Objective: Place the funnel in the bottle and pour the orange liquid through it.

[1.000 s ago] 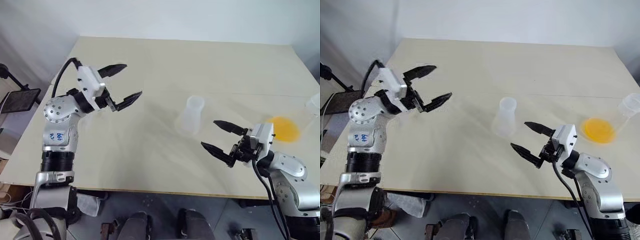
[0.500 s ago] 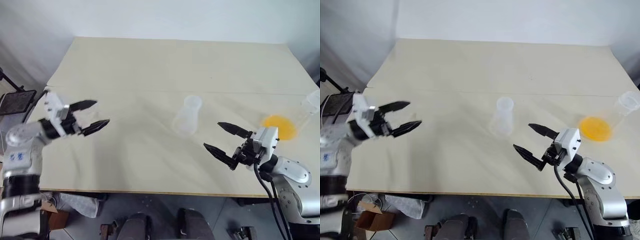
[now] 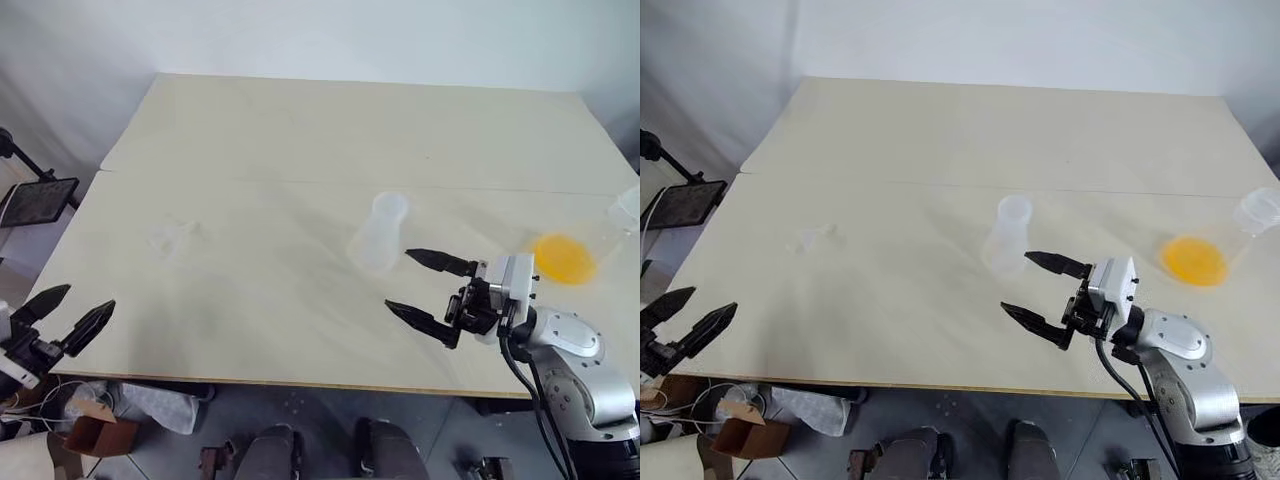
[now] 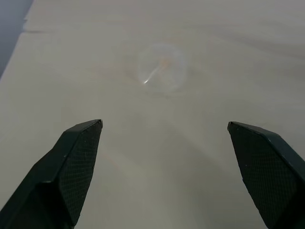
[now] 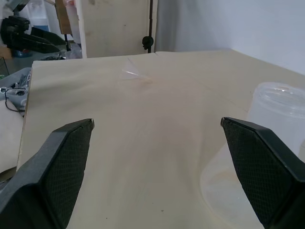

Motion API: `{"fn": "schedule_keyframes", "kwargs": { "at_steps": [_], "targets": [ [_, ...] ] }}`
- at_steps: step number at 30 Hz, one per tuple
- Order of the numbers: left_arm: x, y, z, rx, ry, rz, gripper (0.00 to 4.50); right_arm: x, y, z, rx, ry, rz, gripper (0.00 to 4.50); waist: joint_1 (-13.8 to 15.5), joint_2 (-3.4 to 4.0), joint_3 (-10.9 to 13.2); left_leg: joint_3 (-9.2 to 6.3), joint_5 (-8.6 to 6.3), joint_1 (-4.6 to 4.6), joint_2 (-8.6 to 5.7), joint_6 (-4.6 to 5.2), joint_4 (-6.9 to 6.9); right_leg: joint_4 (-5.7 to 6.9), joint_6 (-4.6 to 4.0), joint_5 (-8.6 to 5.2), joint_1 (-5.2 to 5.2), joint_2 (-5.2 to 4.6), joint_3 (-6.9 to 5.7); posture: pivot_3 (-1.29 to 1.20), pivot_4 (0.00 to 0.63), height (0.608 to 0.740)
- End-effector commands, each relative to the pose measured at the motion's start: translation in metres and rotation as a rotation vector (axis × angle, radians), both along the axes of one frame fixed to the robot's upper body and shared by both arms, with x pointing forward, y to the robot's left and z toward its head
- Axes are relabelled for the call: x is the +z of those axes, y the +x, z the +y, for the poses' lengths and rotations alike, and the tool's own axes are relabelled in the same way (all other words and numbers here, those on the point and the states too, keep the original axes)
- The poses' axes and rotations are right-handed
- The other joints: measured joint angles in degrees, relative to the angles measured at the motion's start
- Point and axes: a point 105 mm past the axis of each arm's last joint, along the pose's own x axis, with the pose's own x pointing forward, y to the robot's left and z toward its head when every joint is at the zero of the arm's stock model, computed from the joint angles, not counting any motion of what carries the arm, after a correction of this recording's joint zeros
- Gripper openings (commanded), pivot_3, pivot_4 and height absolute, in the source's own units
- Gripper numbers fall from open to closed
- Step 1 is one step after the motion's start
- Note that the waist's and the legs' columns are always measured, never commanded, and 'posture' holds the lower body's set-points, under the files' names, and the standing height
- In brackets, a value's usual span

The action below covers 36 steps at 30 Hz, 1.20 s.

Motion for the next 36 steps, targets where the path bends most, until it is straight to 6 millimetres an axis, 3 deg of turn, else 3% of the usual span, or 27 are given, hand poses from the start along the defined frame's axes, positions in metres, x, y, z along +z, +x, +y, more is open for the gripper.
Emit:
{"fn": "schedule_keyframes", "kwargs": {
  "at_steps": [1, 3, 7, 12, 19, 28, 31, 36],
  "targets": [
    [0.001, -0.014, 0.012, 0.070, -0.002, -0.021, 4.47, 0.005, 0.000, 0.000, 0.010, -0.006, -0.032, 4.50, 0.02, 0.00, 0.00, 0.01, -0.01, 0.00, 0.02, 0.00, -0.01, 0.01, -0.01, -0.01, -0.01, 0.00, -0.01, 0.00, 0.150, 0.740],
    [-0.001, -0.012, 0.001, 0.031, -0.013, -0.013, 4.47, 0.006, 0.002, -0.002, 0.002, -0.014, -0.040, 4.50, 0.05, 0.00, 0.00, 0.02, -0.01, -0.01, 0.02, 0.01, -0.01, -0.02, -0.03, -0.01, -0.03, -0.01, 0.00, 0.00, 0.150, 0.740],
    [0.007, 0.013, -0.028, -0.080, -0.001, -0.057, 4.47, 0.008, 0.009, -0.008, -0.025, -0.019, -0.051, 4.50, 0.67, -0.01, 0.00, 0.01, -0.03, -0.01, 0.01, 0.01, 0.01, -0.15, -0.04, -0.01, -0.03, -0.07, 0.00, 0.00, 0.150, 0.740],
    [0.014, 0.060, -0.070, -0.176, -0.005, -0.100, 4.47, 0.007, 0.010, -0.007, -0.029, -0.018, -0.058, 4.50, 0.89, 0.03, -0.02, 0.05, -0.02, -0.02, 0.00, 0.03, 0.02, 0.07, -0.04, -0.01, -0.08, -0.04, 0.01, 0.00, 0.150, 0.740],
    [-0.001, 0.115, -0.069, -0.029, 0.029, -0.086, 4.47, 0.010, 0.012, -0.007, -0.058, -0.007, -0.081, 4.50, 0.47, 0.03, -0.03, 0.22, -0.02, -0.04, 0.00, 0.02, -0.01, 0.43, -0.03, 0.00, -0.29, 0.30, -0.15, 0.00, 0.150, 0.740],
    [-0.013, 0.147, -0.078, -0.083, 0.005, -0.039, 4.47, 0.012, 0.014, -0.008, -0.093, 0.005, -0.093, 4.50, 1.11, 0.02, -0.03, 0.23, -0.01, -0.03, -0.05, 0.05, 0.07, 0.49, -0.03, 0.00, -0.27, 0.30, -0.23, 0.00, 0.150, 0.740],
    [-0.014, 0.154, -0.076, -0.064, 0.001, -0.046, 3.86, 0.011, 0.013, -0.008, -0.102, 0.009, -0.095, 4.50, 1.21, 0.01, -0.03, 0.24, 0.00, -0.03, -0.07, 0.06, 0.10, 0.50, -0.03, 0.00, -0.26, 0.31, -0.26, 0.00, 0.150, 0.740],
    [-0.017, 0.156, -0.082, -0.083, 0.001, -0.041, 2.26, 0.011, 0.012, -0.009, -0.118, 0.012, -0.096, 4.50, 1.29, 0.01, -0.03, 0.23, 0.00, -0.04, -0.11, 0.07, 0.10, 0.52, -0.02, 0.00, -0.26, 0.29, -0.28, 0.00, 0.150, 0.740]
  ]
}}
